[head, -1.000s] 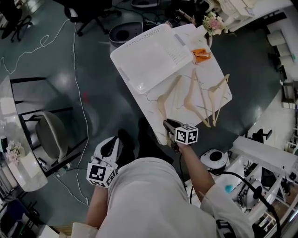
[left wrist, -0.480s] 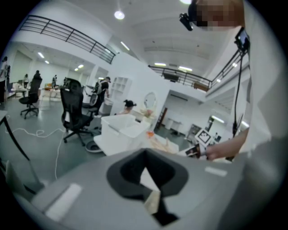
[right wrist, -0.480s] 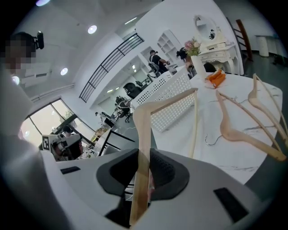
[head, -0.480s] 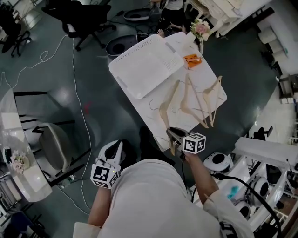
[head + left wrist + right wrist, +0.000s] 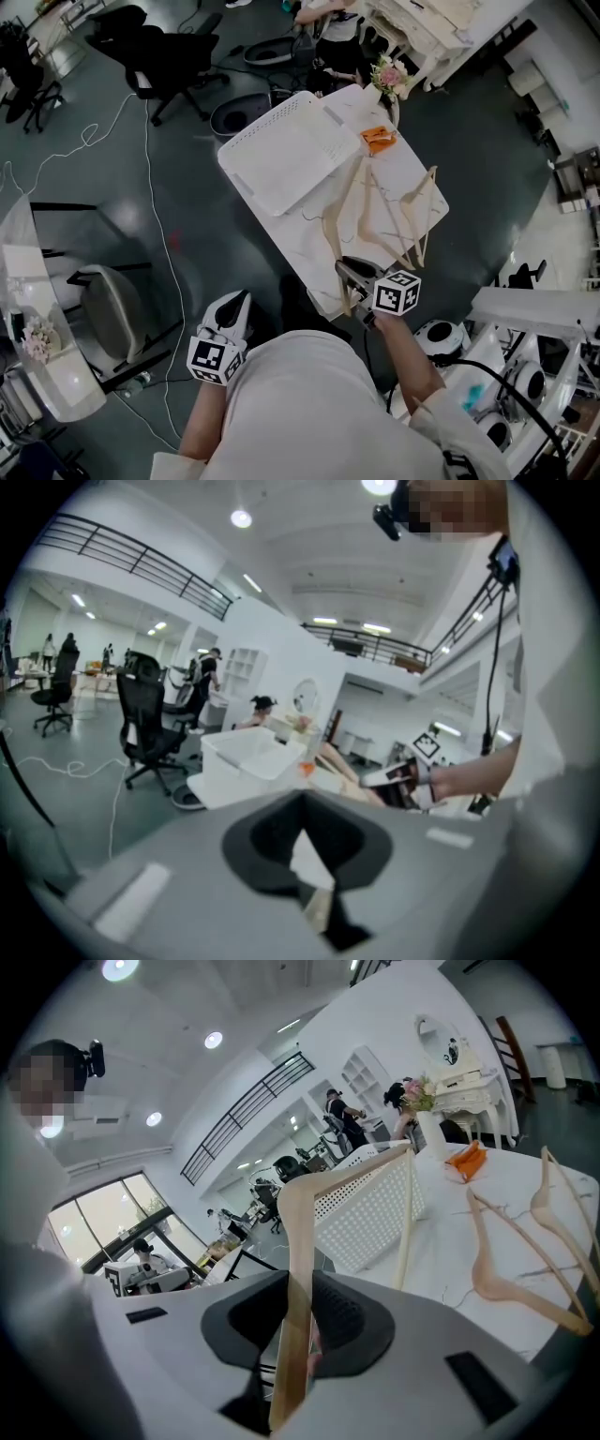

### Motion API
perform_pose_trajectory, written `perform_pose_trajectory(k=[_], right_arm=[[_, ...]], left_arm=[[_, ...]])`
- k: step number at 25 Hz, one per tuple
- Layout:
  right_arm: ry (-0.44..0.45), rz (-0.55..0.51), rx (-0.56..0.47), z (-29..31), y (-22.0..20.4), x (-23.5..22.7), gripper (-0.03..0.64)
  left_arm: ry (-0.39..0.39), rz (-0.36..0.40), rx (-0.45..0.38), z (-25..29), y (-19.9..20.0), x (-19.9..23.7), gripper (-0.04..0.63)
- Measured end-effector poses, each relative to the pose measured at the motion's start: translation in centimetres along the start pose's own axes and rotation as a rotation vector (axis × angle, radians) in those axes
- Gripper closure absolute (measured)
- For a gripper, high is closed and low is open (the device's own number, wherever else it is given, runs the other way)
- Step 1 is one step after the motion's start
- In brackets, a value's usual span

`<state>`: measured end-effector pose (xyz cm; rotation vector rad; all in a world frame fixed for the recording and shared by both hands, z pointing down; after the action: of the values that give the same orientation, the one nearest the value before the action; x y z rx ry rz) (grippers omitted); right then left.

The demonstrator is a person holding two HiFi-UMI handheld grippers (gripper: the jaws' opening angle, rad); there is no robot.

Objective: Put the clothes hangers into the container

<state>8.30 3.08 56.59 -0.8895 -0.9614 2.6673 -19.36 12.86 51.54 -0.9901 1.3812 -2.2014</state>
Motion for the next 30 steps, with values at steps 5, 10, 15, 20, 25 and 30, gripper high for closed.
perform_pose_trajectory(k=[5,10,15,20,25,30], right_arm=[[0.053,-0.047,-0.023,1.6,3.8,1.8,0.543],[0.112,-0.093,0.025,4.4,7.3,3.4,0.543],[0.155,-0.058,0.113,8.7,10.8,4.4,0.543],[0.164,0.070,0.226,13.2,13.5,4.9,0.543],[0.079,0.059,0.375,16.8,14.4,4.1,0.543],[0.063,0.041,0.510,20.3,14.4,3.8,0.543]], left_arm=[[0.028,0.003,-0.018,-0.6,0.4,0.3,0.594],[0.061,-0.004,-0.037,-1.4,0.6,0.7,0.594],[0.091,-0.018,-0.051,-1.5,0.7,1.2,0.594],[0.114,-0.023,-0.062,-1.5,1.1,1.8,0.594],[0.141,-0.027,-0.070,-1.6,1.6,2.3,0.594],[0.168,-0.038,-0.075,-1.7,1.9,3.1,0.594]])
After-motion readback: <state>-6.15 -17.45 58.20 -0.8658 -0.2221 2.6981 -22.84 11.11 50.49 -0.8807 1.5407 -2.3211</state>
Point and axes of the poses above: the fingertips, and each gripper's own axes: z forward along the fingers, x to its left, y out of its top, the point moved 5 cm from there along -z, backward along the fingers, and after that the axes turned 14 degrees about -y, right-handed, at the moved point
